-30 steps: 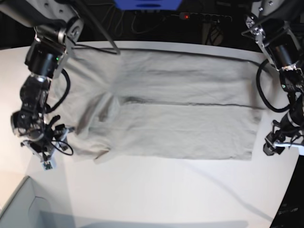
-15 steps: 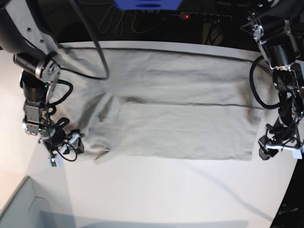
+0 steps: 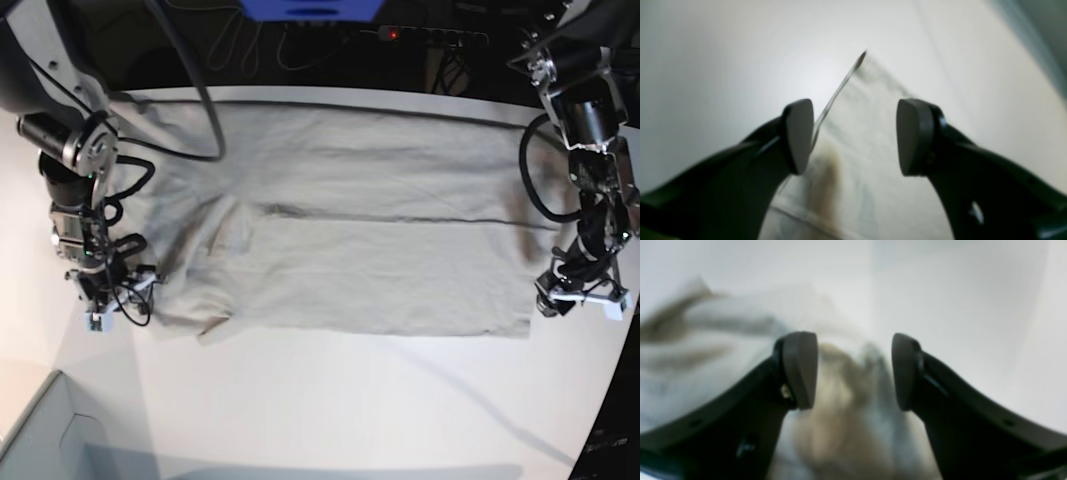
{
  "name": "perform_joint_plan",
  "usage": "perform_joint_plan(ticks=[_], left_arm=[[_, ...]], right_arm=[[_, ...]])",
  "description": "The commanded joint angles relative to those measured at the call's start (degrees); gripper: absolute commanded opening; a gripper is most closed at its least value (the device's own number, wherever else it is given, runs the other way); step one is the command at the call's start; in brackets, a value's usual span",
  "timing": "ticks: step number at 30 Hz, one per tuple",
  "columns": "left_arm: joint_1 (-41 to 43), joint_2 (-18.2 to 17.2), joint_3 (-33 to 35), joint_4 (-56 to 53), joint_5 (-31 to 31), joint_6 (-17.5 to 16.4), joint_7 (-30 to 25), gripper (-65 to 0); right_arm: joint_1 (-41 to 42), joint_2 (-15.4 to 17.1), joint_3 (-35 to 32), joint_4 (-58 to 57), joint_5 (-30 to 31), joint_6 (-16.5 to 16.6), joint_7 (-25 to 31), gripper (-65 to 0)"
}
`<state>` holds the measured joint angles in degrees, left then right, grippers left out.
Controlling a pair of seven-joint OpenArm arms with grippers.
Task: Layout the t-shirt on the table in an organized manner, then fold the t-shirt properly
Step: 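Grasp the shirt hem corners with both grippers, then lift the hem with both grippers and fold it toward the collar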
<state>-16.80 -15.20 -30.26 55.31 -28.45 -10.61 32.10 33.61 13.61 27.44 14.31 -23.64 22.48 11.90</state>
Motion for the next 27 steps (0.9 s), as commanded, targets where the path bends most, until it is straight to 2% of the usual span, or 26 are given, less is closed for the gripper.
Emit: perform_joint_plan(ticks=[1,9,13,16,18,20,21,23,25,26,27], left_arm=[[-2.59,-0.84,-0.02,-0.67,0.71,-0.51,-1.72,-27.0],[-8.21,-0.84,-0.02,-14.47,9.50,-0.60,-9.64,-27.0],[-12.79,-0.67,0.06,-25.20,14.07,-0.69,-13.94,-27.0],[-13.93,-0.67,4.02,-30.74,16.89,-0.69,-18.95,-27.2],[-13.93,-0.67,8.41,-32.94,17.06,-0.69,-22.38,-27.5],[-13.93,-0.67,11.58,-34.43,17.06,-0.69,-23.88,-27.8],[-13.93,-0.67,12.72,-35.05,17.06,-0.69,-24.05,-29.4],[-13.93,-0.67,13.69,-35.66,17.06,-0.69,-24.23,-39.8],[-13.93,-0.67,13.51,-35.57,16.97,-0.60,-24.23,-59.8],[-13.93,-0.67,13.51,-35.57,16.97,-0.25,-24.05,-65.0],[-13.93,-0.67,13.51,-35.40,16.89,-0.33,-23.97,-65.0]], right_arm=[[1.52,0.86,-0.14,0.16,0.74,-0.19,1.77,-29.5],[0.02,0.86,-0.14,-0.72,0.74,-0.11,1.77,-31.5],[-0.15,0.86,-0.14,-0.99,0.74,-0.02,1.77,-47.0],[-0.95,0.77,-0.14,-0.72,0.74,-0.02,1.59,-59.3],[-1.21,0.68,-0.14,-0.64,0.74,-0.02,1.68,-63.7],[-1.12,0.68,-0.14,-0.64,0.74,-0.02,1.33,-65.0],[-1.12,0.77,-0.14,-0.64,0.74,-0.02,1.33,-65.0],[-1.12,0.77,-0.14,-0.64,0.74,-0.02,1.33,-65.0],[-1.21,0.68,-0.14,-0.64,0.74,-0.02,1.77,-65.0],[-1.21,0.68,-0.14,-0.64,0.74,-0.02,1.86,-65.0],[-1.21,0.68,0.12,-0.64,0.83,-0.02,1.95,-65.0]])
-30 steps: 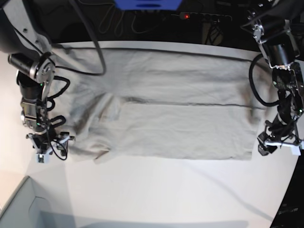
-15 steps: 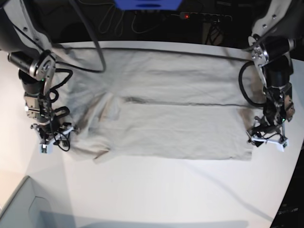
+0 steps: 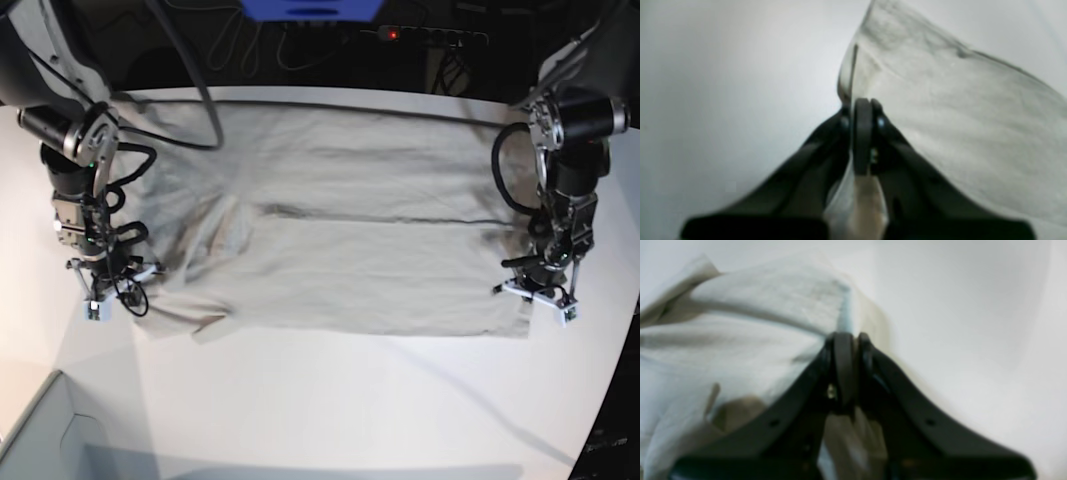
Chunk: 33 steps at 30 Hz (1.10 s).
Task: Layout the t-shirt on the table in an organized manner, then fold the t-shirt properly
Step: 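Lift the hem with both grippers and fold it toward the collar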
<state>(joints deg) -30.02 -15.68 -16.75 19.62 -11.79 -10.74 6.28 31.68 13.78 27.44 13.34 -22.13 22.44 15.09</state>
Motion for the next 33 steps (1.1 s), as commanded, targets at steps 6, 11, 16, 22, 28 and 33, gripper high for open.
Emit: perform_joint_plan(ticks=[6,11,16,22,28,33], left_arm=[[-0.35,-1.15,0.01,2.05,-9.79,-0.55,5.54,-65.0],[7.30,-3.26,0.18,18.14,-19.37,-0.55,13.89,-65.0],[17.05,-3.26,0.09,36.87,-22.10,0.15,16.88,-65.0],[24.53,-1.68,-6.68,45.48,-22.10,0.15,17.14,-65.0],[29.27,-0.98,-10.46,49.17,-22.10,-0.03,17.14,-65.0],[30.86,0.43,-10.81,49.09,-21.92,-0.29,17.14,-65.0]], right_arm=[[-1.13,0.77,0.56,2.17,0.72,0.03,3.94,-65.0],[-10.19,0.33,3.46,17.65,5.73,6.71,4.47,-65.0],[-17.66,-2.04,3.64,31.10,11.01,12.33,4.47,-65.0],[-25.04,-3.63,3.81,42.35,12.86,16.11,4.47,-65.0],[-34.45,-5.65,3.81,53.60,12.86,17.56,4.73,-65.0],[-38.49,-6.53,3.55,52.90,12.86,17.56,4.38,-65.0]])
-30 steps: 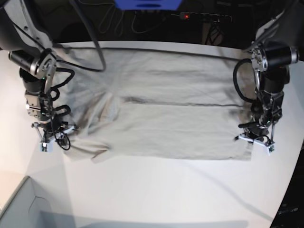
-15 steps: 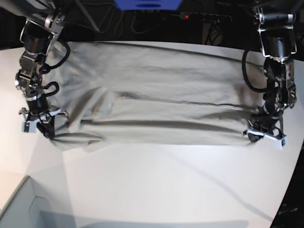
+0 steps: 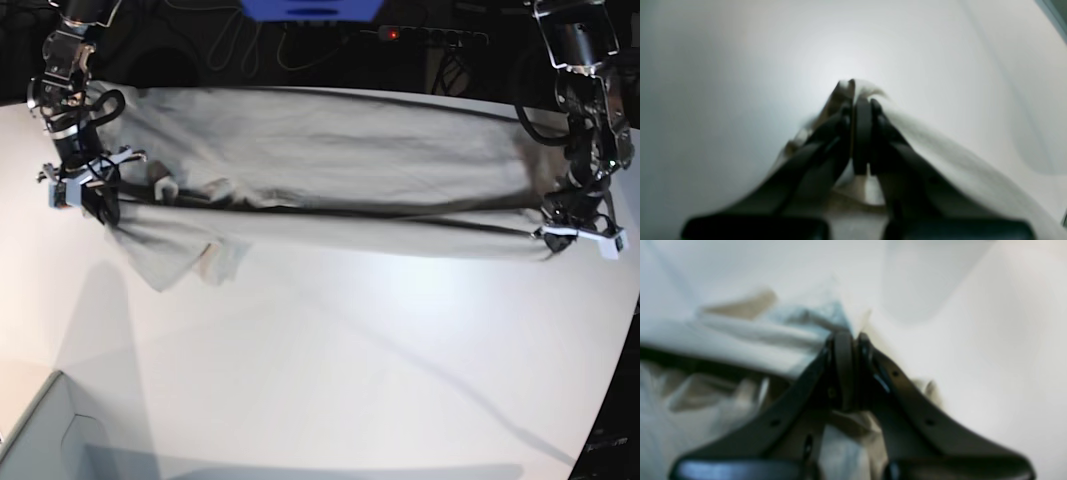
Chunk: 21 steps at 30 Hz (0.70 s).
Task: Layout the t-shirt on the table in an organized manner, then fold the t-shirt properly
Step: 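Lift the hem with both grippers and fold it toward the collar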
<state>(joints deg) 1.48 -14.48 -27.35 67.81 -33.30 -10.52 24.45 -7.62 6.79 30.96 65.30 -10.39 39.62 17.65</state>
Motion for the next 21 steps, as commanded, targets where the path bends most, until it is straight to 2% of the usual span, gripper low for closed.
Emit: perform_joint_plan(ticks=[1,8,11,13,16,19,21], left_arm=[[-0.20,-0.60,-0.21,0.89,-0.33,-0.51,-1.02,-65.0],[2.88,-0.60,0.15,0.80,-0.59,-0.51,-1.02,-64.5],[4.11,-0.60,0.23,0.80,-0.59,-0.60,-0.75,-63.5],[4.19,-0.60,-0.12,0.80,-0.59,-0.60,2.15,-57.9],[3.84,-0.60,-0.29,1.42,-0.59,-0.60,7.86,-43.5],[3.93,-0.77,-0.38,3.97,-0.68,-0.68,10.67,-32.5],[4.55,-0.60,-1.26,7.75,-0.68,-0.68,11.38,-31.0]], right_arm=[[0.80,0.29,0.03,-0.46,1.12,0.38,1.91,-65.0],[0.01,0.47,-0.06,-4.77,0.68,0.38,1.82,-64.4],[-0.78,0.55,-0.06,-3.89,0.68,0.38,0.59,-54.2],[-1.22,1.17,-0.06,-2.57,0.68,0.38,-1.17,-45.2],[-1.66,1.26,0.29,0.07,0.85,0.38,-2.48,-34.3],[-2.80,1.26,0.38,3.58,1.03,0.38,-2.66,-27.3],[-3.42,1.08,0.38,6.75,1.03,0.38,-2.66,-25.6]])
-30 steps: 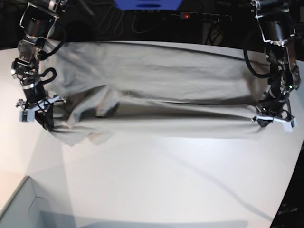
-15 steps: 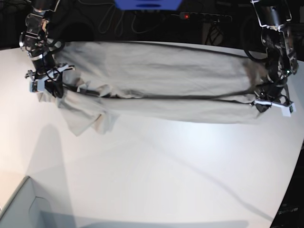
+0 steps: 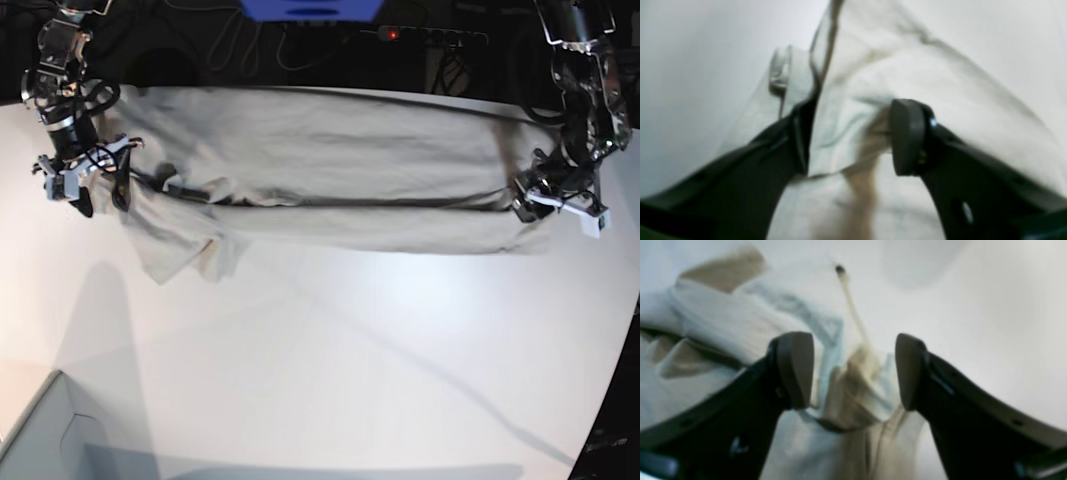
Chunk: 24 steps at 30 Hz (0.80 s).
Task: Layout the t-shirt on the table in an organized manner, then fold the t-shirt properly
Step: 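Lift the hem with both grippers and fold it toward the collar, then regrasp the folded edge with the right gripper and pull it outward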
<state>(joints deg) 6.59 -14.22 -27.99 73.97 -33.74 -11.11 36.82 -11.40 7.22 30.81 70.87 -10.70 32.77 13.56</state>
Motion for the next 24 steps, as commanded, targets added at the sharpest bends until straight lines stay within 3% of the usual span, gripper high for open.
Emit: perform_joint_plan(ticks=[1,5,9,16,24], left_arm=[[0.14,-0.68,-1.77,3.26,-0.24,-0.09,-0.91,-31.0],[1.28,1.95,-7.05,9.76,-0.24,-0.09,-0.91,-31.0],[-0.57,1.87,-10.12,10.20,0.02,-0.09,-0.99,-31.0],[-11.47,0.81,-10.03,-3.60,3.71,-0.09,-0.91,-31.0],[-23.25,0.64,-3.97,-22.94,13.38,-0.09,-2.14,-31.0]], right_arm=[[-0.34,0.56,0.53,2.76,1.34,7.23,1.34,-25.3],[-1.48,0.38,0.45,7.59,1.42,7.23,1.34,-25.3],[-1.39,-1.20,0.45,9.44,1.42,7.23,1.34,-25.3],[0.10,-2.26,0.18,9.17,1.34,7.23,1.08,-25.3],[4.59,-1.99,0.18,8.91,1.34,7.23,-9.39,-25.4]])
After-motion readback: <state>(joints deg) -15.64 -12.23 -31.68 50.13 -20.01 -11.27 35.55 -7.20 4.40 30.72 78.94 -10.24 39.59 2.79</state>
